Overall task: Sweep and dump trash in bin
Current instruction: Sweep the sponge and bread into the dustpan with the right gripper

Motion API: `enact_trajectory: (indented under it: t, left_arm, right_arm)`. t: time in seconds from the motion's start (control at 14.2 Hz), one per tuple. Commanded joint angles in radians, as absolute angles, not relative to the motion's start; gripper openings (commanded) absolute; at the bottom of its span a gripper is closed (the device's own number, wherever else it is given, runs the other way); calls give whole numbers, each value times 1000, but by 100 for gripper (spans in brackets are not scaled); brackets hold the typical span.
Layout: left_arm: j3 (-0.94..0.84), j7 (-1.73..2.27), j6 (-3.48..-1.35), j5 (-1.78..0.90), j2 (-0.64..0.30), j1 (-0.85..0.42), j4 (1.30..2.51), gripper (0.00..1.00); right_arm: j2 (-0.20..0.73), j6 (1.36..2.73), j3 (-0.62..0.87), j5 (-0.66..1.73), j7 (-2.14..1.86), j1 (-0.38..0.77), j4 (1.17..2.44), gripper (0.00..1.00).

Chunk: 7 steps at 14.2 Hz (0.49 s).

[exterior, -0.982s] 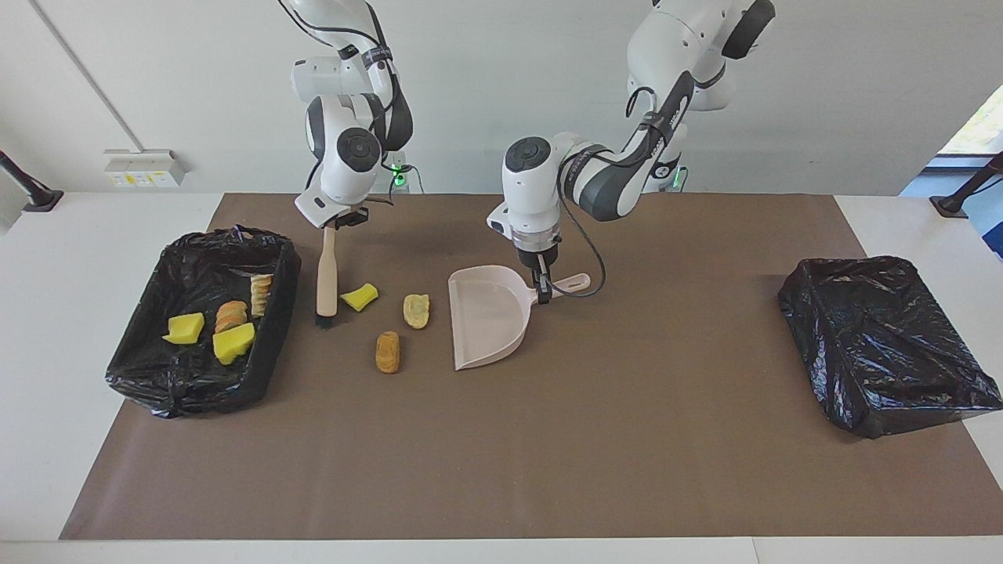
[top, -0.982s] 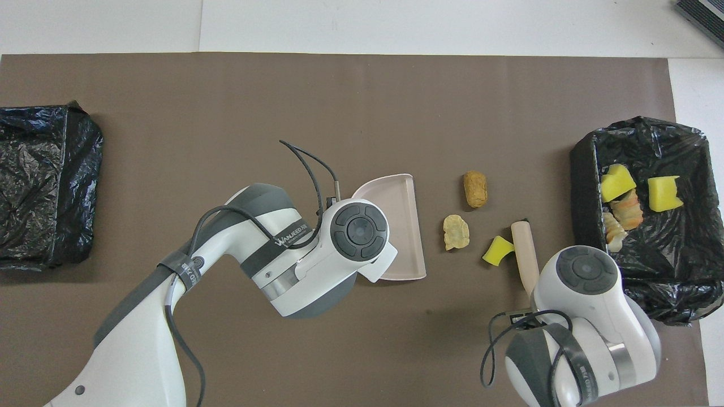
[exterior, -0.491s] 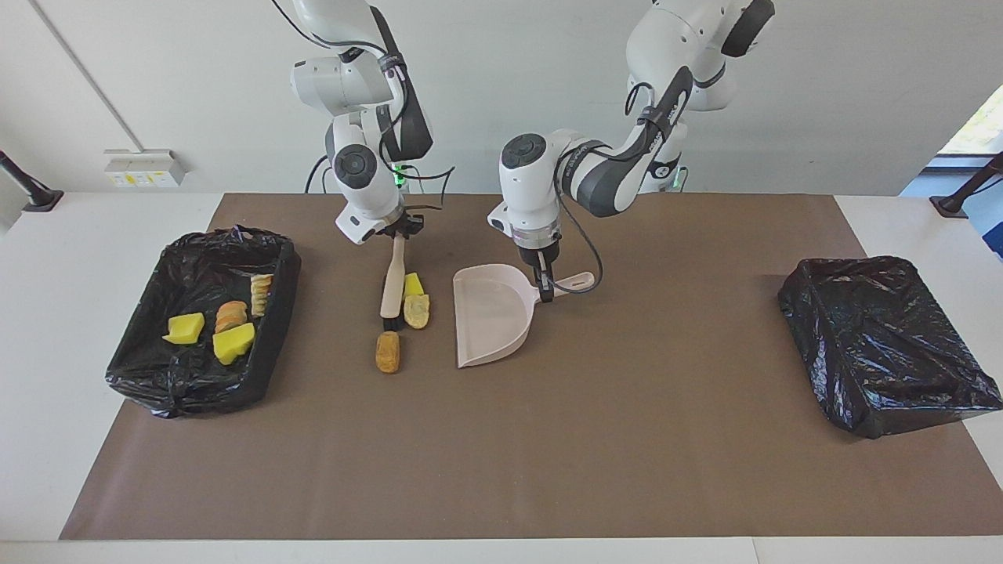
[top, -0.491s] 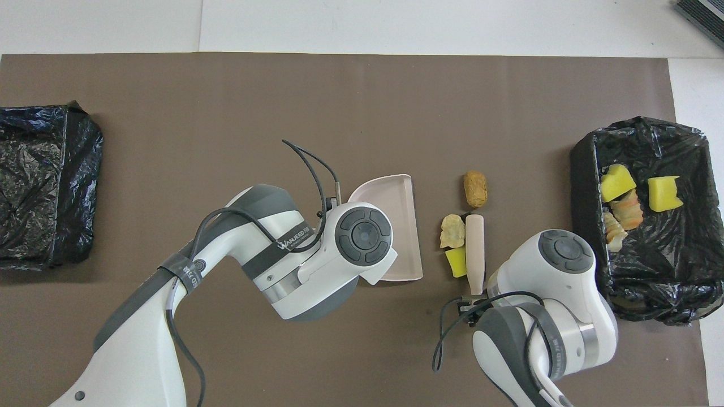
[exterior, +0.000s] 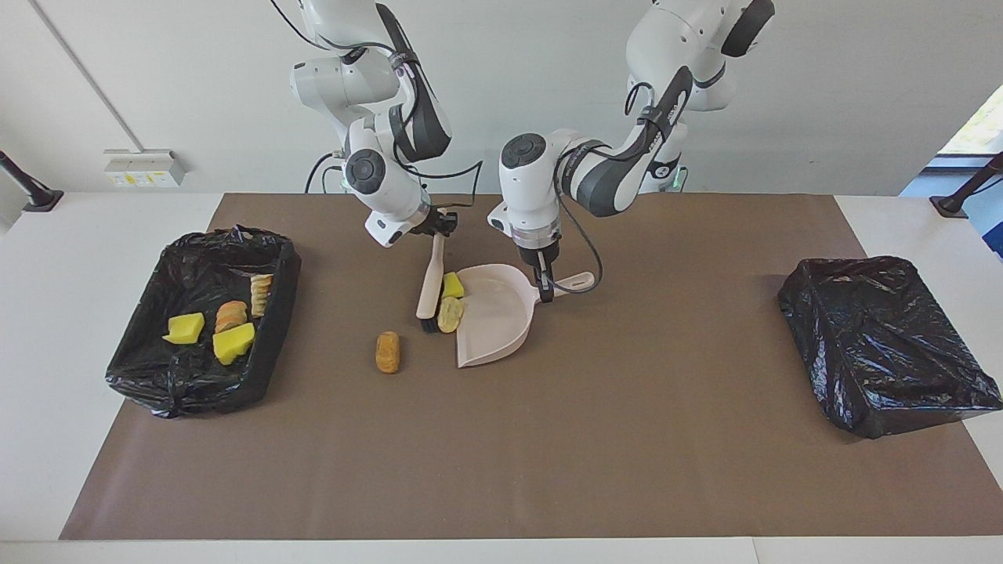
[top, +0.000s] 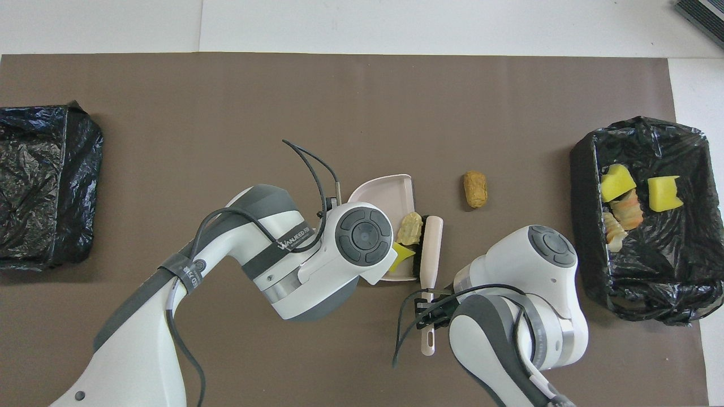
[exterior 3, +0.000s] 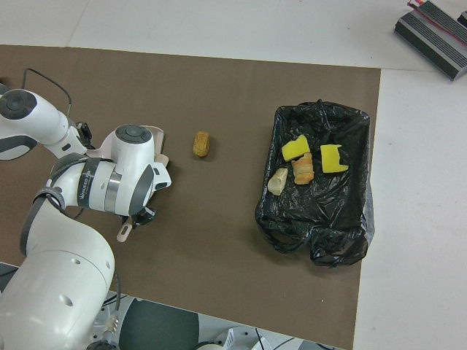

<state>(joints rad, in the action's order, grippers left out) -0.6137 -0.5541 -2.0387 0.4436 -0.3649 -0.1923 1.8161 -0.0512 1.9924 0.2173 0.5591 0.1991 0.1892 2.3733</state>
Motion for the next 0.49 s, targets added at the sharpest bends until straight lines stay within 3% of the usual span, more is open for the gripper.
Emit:
enact_trajectory:
  t: [0.0, 0.14, 0.42]
  left_arm:
    - [-604, -538, -2042, 460, -331, -199, 1853, 0]
    - [-604, -526, -2042, 460, -325, -198, 1867, 0]
    - [-606, -404, -2037, 459, -296, -195, 1914, 0]
  right_arm:
    - [-55, 1947, 222, 592, 170, 181, 2330, 0]
    - [-101, 1847, 213, 534, 169, 169, 2292, 0]
    - [-132, 1694, 215, 139, 138, 158, 2198, 0]
